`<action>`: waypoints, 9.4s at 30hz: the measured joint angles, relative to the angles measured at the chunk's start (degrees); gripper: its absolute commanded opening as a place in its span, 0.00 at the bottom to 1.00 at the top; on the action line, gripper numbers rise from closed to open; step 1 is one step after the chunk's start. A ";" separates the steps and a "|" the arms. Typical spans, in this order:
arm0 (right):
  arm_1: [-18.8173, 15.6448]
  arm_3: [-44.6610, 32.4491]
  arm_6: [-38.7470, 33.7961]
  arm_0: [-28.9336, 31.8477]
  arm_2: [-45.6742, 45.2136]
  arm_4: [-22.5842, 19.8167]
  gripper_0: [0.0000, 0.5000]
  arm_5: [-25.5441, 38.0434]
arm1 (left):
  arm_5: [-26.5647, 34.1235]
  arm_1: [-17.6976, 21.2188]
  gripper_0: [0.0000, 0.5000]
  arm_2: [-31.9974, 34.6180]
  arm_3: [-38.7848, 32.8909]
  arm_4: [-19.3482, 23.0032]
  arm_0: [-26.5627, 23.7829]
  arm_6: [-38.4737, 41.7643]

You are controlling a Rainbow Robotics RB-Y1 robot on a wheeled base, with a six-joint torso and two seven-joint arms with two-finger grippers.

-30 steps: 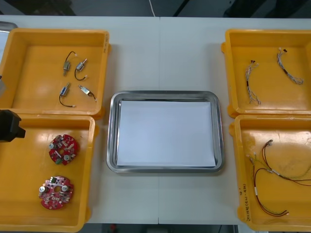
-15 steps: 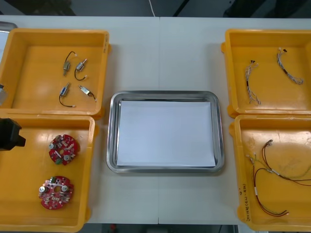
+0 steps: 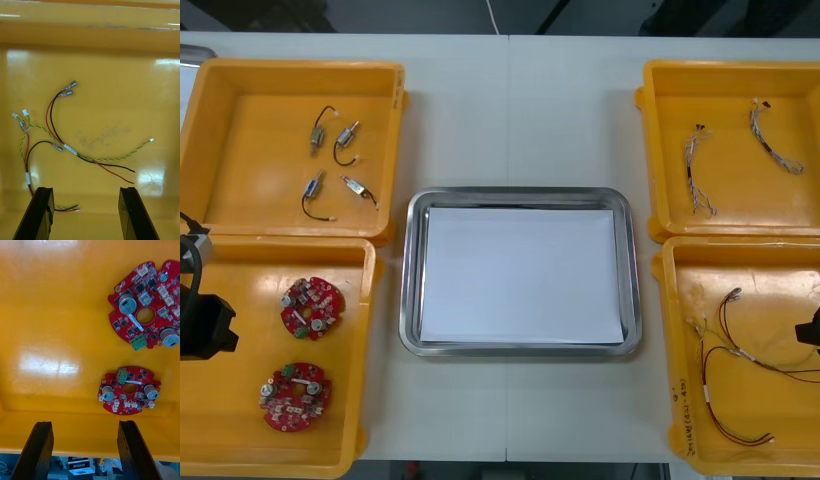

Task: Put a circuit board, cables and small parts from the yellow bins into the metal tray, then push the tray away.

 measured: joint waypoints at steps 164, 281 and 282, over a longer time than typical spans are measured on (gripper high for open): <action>-13.05 1.60 29.97 -19.53 -4.41 -18.11 0.00 17.12 | -1.31 3.21 0.00 -27.89 -3.35 7.46 -29.91 -4.51; -9.70 -12.23 29.87 -49.30 41.04 -9.37 0.00 17.32 | -0.09 -7.36 1.00 -16.59 35.90 -2.37 -47.14 -25.11; -8.58 -11.53 29.87 -49.91 42.24 -8.58 0.00 17.32 | -0.09 -6.91 1.00 -16.20 36.74 -2.57 -47.14 -26.25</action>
